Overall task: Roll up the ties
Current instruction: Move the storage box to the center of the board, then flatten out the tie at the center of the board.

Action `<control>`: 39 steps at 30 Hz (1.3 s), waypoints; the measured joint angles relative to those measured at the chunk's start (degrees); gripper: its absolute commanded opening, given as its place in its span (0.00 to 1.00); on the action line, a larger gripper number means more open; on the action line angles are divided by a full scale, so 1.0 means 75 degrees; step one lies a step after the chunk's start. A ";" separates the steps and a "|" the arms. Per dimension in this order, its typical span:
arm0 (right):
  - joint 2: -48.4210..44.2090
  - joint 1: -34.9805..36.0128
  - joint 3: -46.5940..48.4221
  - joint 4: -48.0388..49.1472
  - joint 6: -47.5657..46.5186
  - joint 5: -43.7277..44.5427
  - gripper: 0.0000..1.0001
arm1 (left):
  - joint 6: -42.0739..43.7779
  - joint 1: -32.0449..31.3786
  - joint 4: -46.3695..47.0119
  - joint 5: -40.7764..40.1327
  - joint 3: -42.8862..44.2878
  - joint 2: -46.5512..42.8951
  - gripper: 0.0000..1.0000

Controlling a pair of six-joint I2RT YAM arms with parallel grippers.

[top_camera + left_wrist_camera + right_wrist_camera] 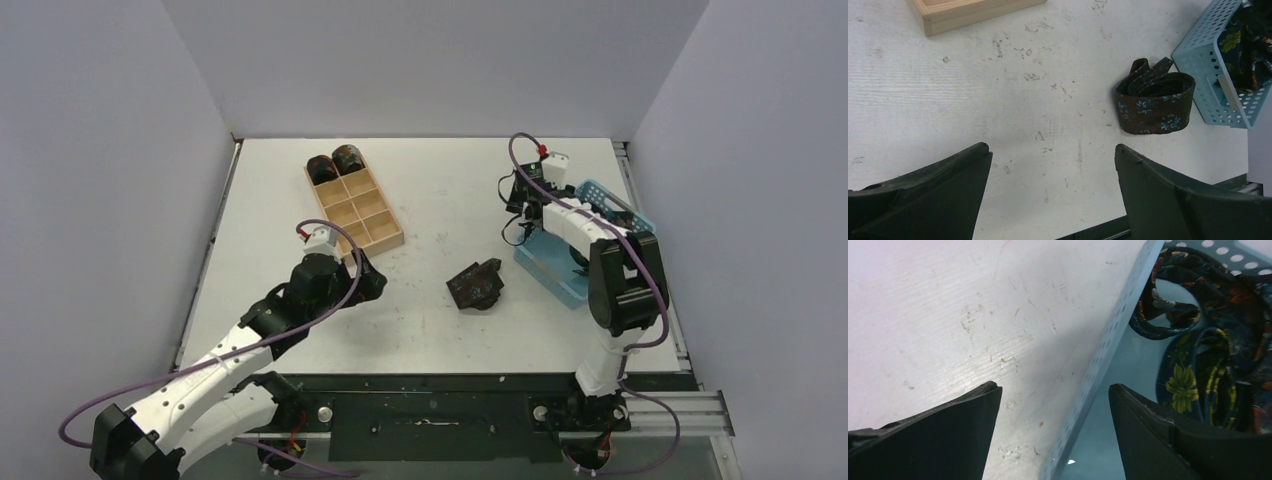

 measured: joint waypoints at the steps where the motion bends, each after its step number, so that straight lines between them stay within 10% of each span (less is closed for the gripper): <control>1: -0.0149 0.0041 -0.0017 -0.0017 0.0009 0.0012 0.85 | 0.0015 -0.0006 0.0003 -0.0003 0.0000 -0.0076 0.97; 9: -0.3689 0.0618 -0.1961 -0.0099 0.0358 -0.0221 0.85 | 0.0764 -0.0883 0.0539 0.0015 0.0149 0.0230 0.96; 18: -0.7630 0.0662 -0.4540 -0.0329 0.1233 -0.1236 0.85 | 0.4514 -0.2955 0.1888 0.0312 0.1920 0.3535 0.96; 34: -0.8323 0.0659 -0.5339 -0.0624 0.1469 -0.2570 0.85 | 0.8221 -0.2946 0.2853 0.1725 0.4395 0.7067 1.00; 39: -0.8533 0.0609 -0.5336 -0.0886 0.1413 -0.2480 0.85 | 0.8244 -0.2946 0.3124 0.1696 0.4485 0.7536 0.77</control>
